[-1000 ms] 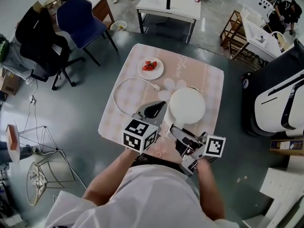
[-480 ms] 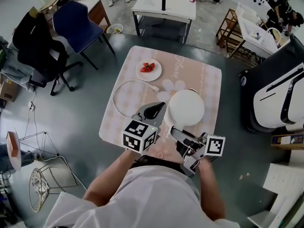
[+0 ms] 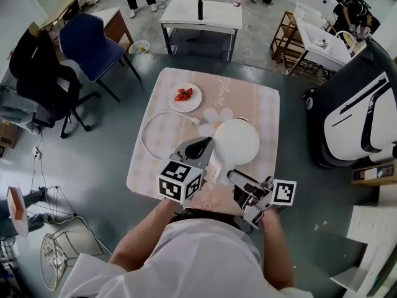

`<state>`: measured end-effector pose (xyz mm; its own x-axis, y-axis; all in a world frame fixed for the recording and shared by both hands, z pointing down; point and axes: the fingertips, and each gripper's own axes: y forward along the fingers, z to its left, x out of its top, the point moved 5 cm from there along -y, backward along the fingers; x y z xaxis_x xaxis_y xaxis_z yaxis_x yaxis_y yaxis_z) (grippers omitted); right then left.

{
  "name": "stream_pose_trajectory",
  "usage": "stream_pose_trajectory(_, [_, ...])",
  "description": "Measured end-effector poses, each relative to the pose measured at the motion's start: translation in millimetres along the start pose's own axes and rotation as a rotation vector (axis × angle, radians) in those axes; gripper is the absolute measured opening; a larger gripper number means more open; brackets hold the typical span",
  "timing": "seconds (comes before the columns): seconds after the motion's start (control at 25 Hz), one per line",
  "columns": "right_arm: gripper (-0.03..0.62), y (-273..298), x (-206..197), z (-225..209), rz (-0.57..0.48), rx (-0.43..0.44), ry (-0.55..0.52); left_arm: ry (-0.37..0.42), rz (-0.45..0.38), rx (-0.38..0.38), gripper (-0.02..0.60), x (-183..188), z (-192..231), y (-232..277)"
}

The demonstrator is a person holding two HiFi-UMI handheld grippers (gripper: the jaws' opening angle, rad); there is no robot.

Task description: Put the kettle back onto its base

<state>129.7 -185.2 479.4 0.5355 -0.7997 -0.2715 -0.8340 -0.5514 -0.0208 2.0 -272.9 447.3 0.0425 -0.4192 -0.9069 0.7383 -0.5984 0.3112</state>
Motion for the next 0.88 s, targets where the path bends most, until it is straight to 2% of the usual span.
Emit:
stream_pose_trajectory(0.32, [0.197,-14,3,14,-0.102,-0.107,-0.113,0.01,-0.01,-0.033,0.005,1,0,-7])
stream_pose_trajectory(0.52, [0.11,-12,3,35,-0.181,-0.195,-0.233,0.019,-0.012,-0.079,0.006,1,-4,-19])
stream_pose_trajectory(0.88, [0.041,-8,-11,65,-0.29,-0.353,-0.364,0.011,-0.001,-0.154,0.005,-6,-6,-36])
